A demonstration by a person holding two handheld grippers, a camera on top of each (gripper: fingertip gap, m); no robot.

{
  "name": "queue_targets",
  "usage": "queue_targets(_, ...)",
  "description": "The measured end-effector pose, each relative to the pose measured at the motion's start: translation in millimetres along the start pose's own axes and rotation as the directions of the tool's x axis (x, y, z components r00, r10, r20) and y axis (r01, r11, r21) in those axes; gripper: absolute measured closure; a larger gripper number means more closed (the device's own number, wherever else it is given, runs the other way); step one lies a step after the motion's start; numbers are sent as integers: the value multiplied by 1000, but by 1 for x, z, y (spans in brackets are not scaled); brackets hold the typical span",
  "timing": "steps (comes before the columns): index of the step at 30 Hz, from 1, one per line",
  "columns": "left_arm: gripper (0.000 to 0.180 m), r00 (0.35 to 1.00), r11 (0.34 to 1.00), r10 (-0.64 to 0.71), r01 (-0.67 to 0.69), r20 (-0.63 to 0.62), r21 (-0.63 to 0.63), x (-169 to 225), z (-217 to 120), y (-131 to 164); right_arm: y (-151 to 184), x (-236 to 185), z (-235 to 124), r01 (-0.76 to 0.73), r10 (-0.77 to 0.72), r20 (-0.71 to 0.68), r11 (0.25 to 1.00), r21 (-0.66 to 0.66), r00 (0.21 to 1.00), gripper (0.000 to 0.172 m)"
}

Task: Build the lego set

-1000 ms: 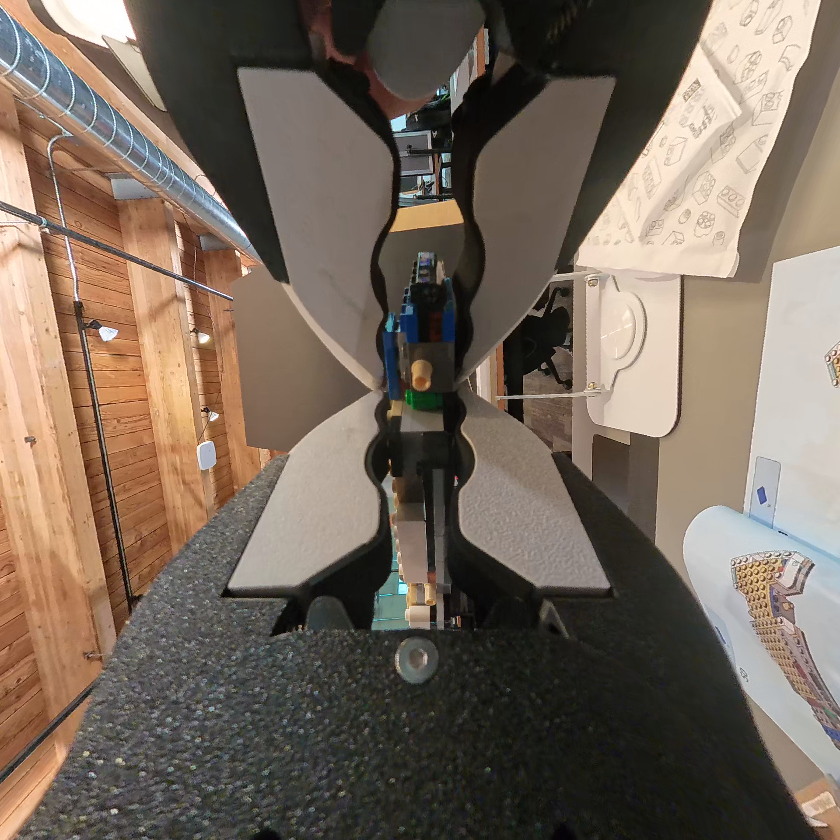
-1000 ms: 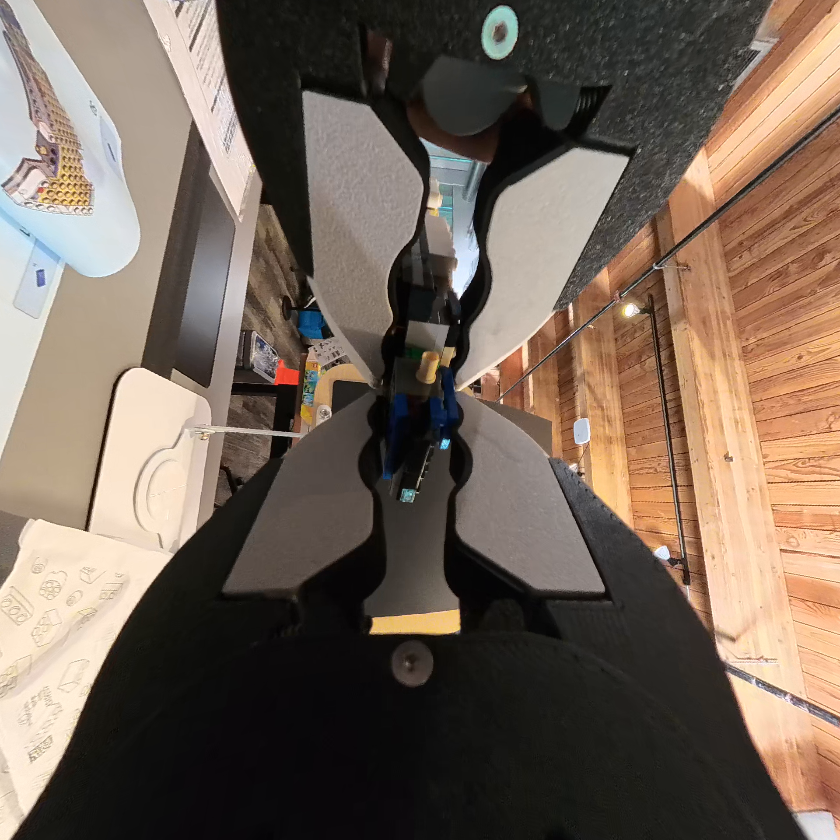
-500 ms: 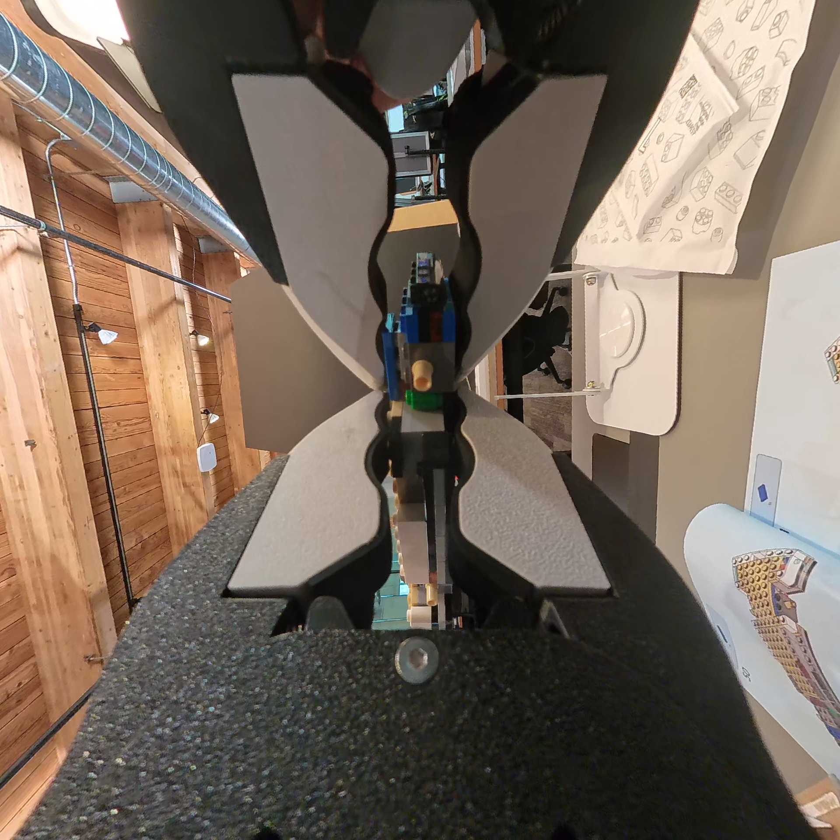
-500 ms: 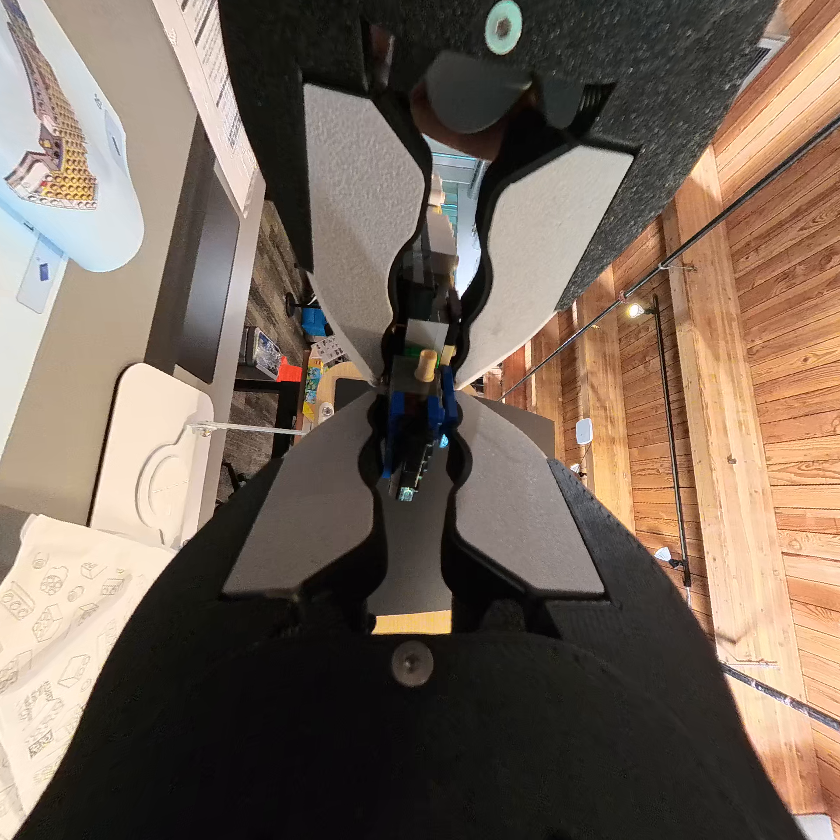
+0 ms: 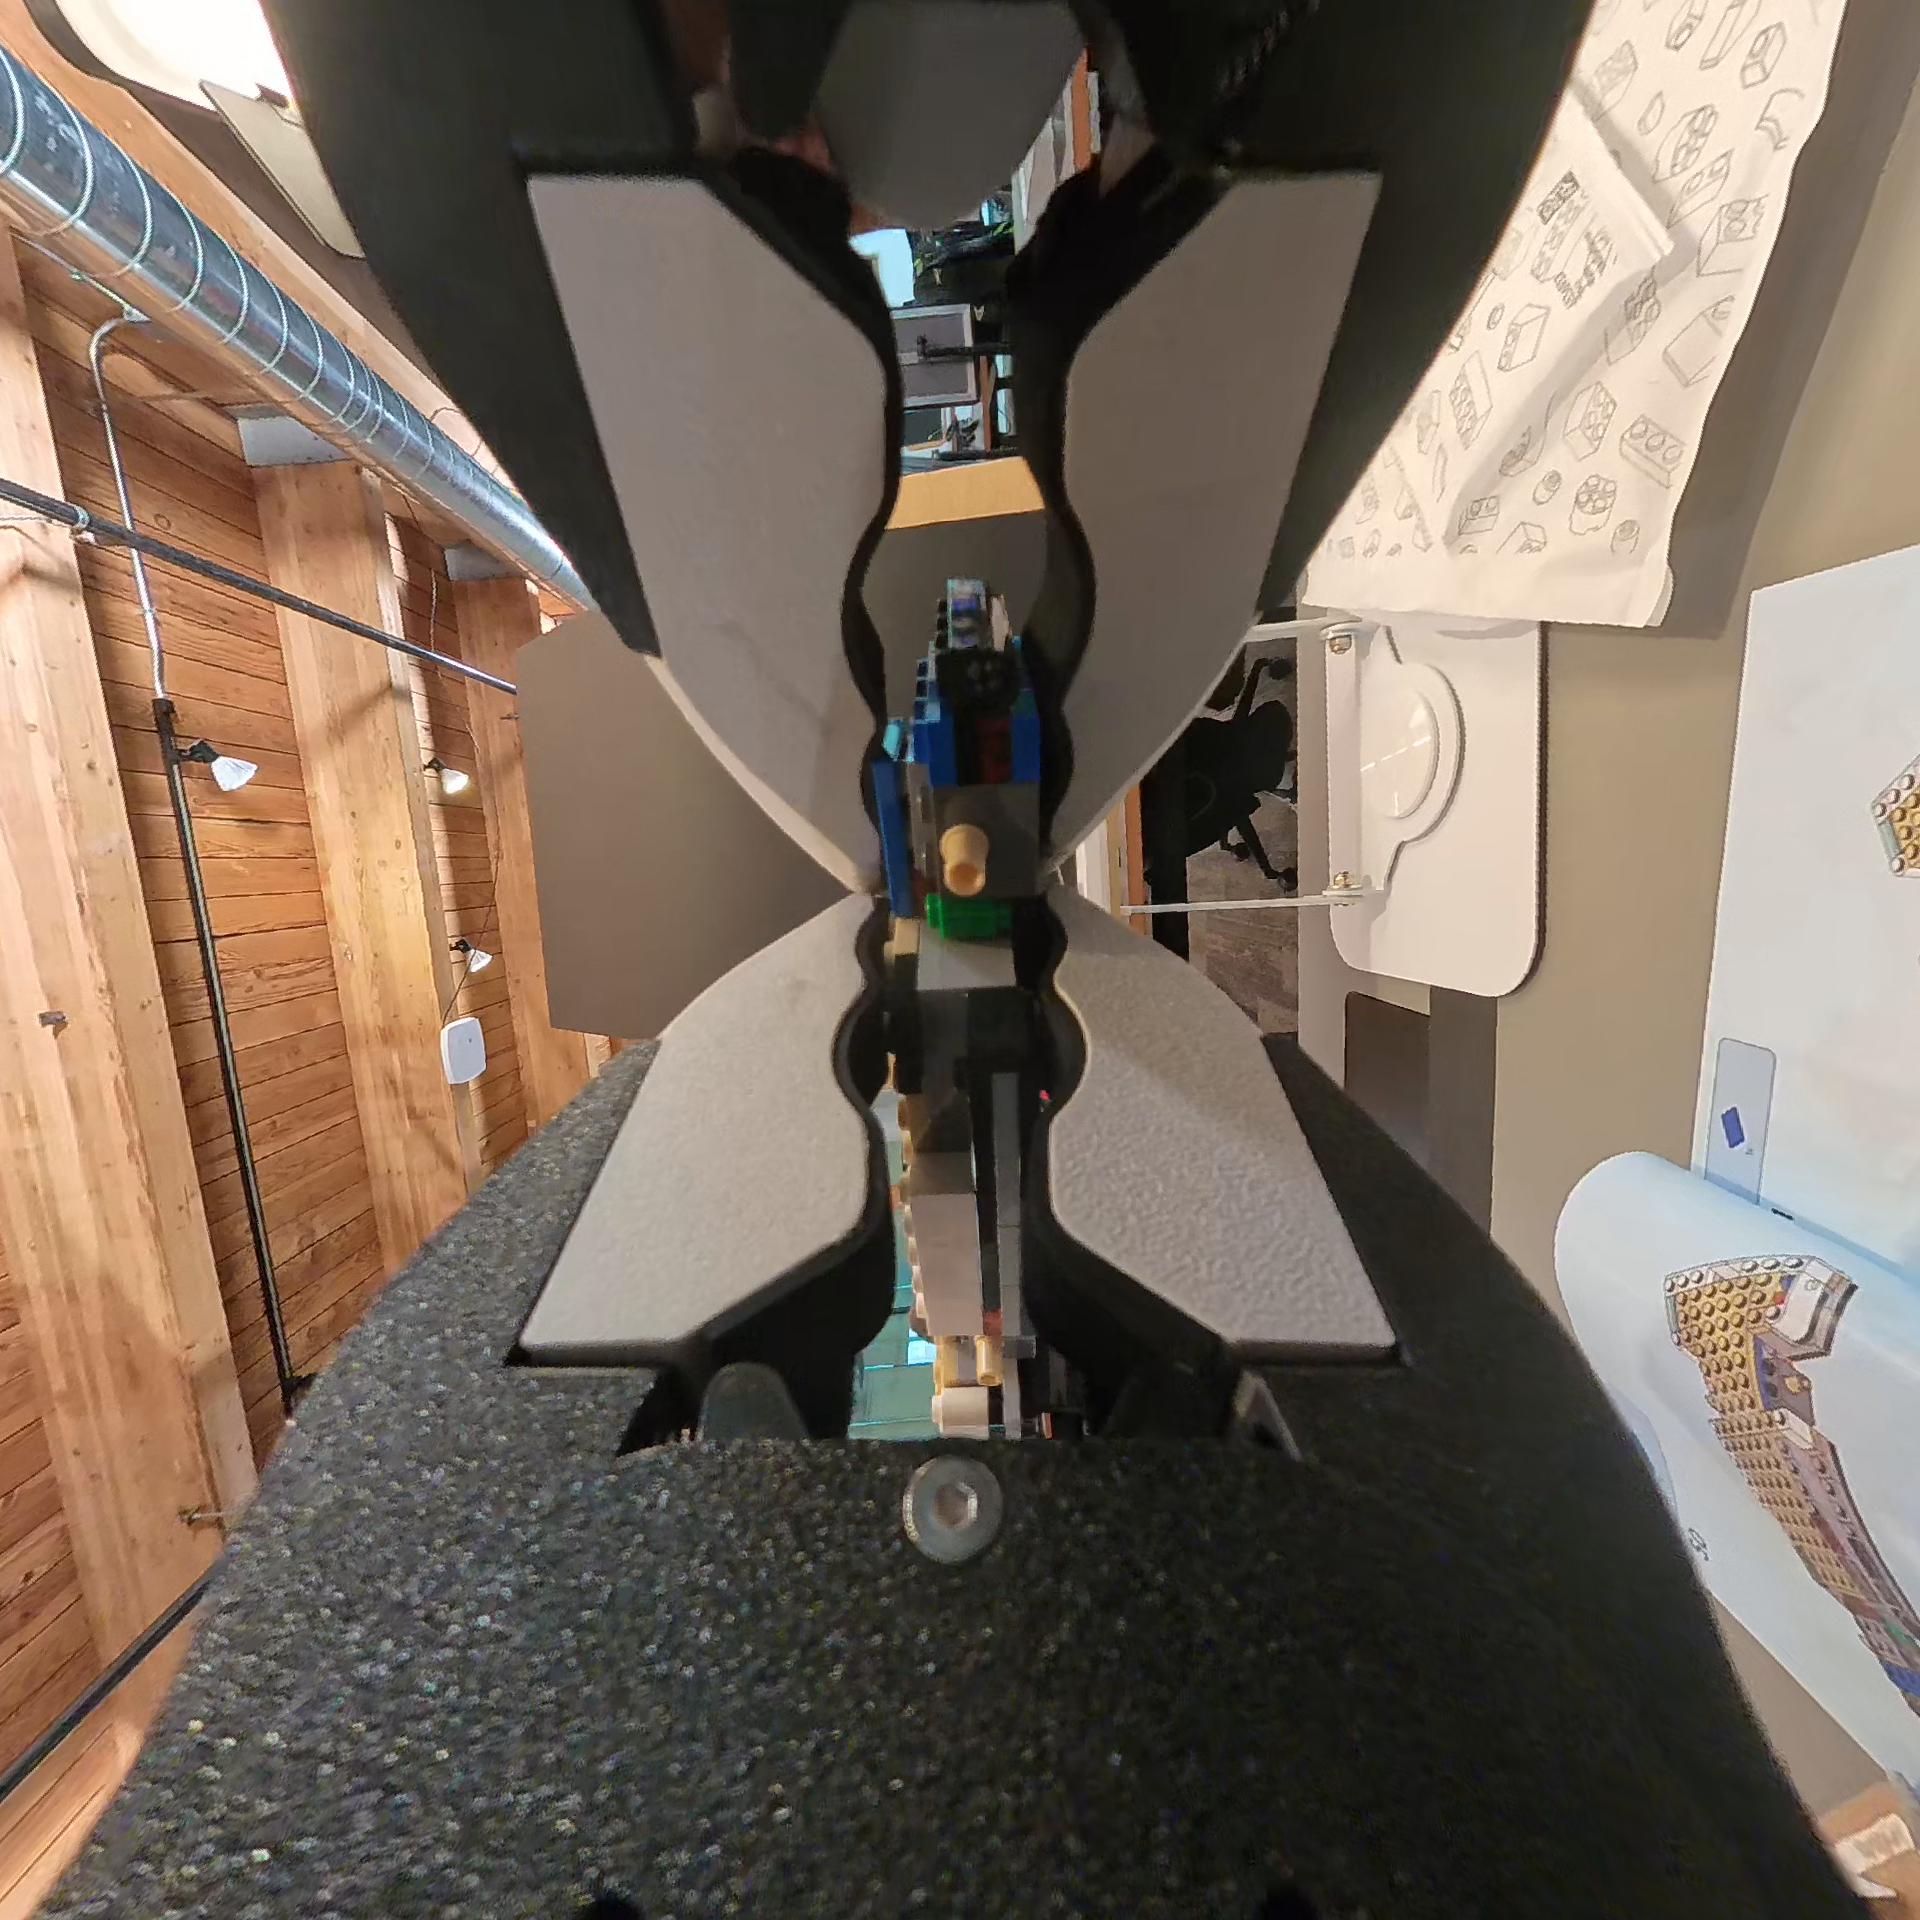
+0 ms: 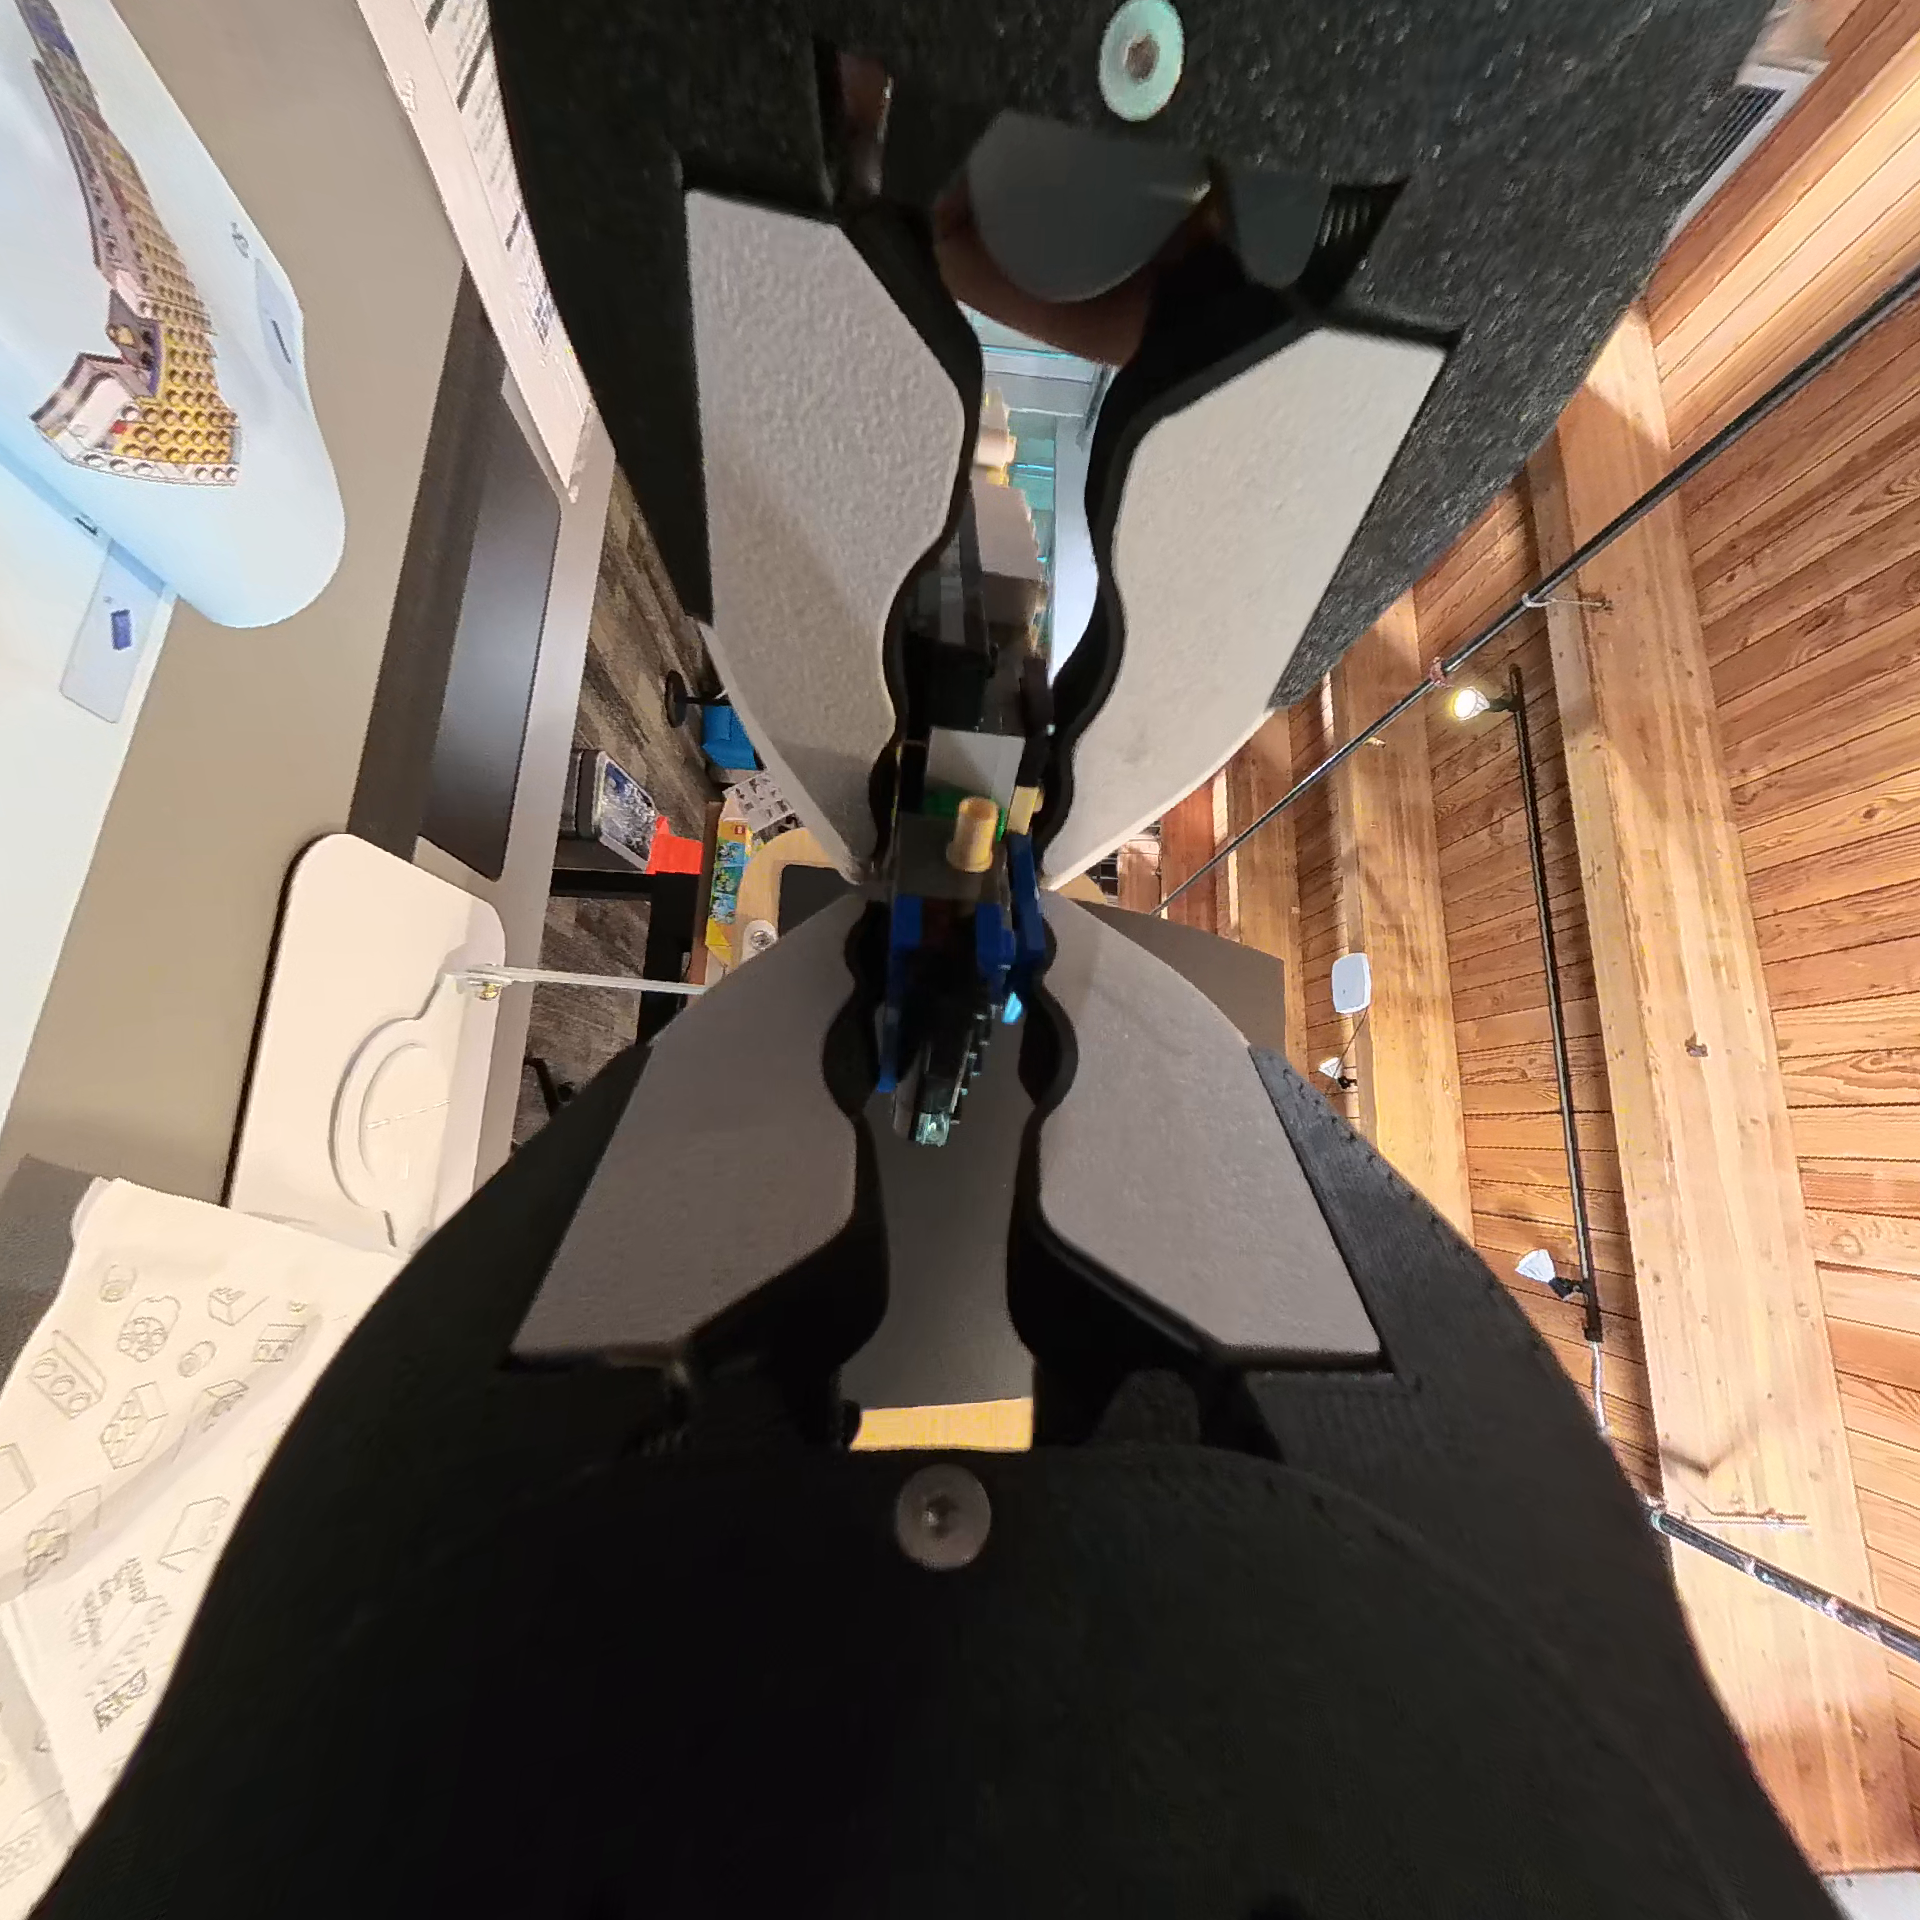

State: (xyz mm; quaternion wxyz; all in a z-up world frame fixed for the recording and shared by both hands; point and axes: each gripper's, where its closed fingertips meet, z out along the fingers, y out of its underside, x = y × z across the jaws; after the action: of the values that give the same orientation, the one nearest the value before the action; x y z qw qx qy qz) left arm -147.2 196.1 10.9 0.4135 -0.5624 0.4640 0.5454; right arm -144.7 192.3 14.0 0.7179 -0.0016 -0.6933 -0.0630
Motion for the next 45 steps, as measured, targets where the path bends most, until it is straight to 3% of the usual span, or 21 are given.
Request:
queue_targets(6, 156, 1000, 1000, -22, 22, -17, 12, 2, 1, 0, -1, 0, -1, 31, -31, -39, 999, 13, 999, 143)
queue_targets(12, 156, 999, 999, -34, 34, -15, 9, 1, 1, 4, -8, 8, -13, -26, 29, -29, 996, 83, 999, 133)
queue_targets(22, 156, 1000, 1000, -12, 12, -22, 9, 3, 1, 4, -12, 0, -18, -29, 25, 34, 993, 116, 999, 148)
queue_targets(45, 156, 1000, 1000, -1, 2, -22, 16, 7, 2, 1, -10, -4, -19, -48, 38, 86, 991, 122, 996, 151)
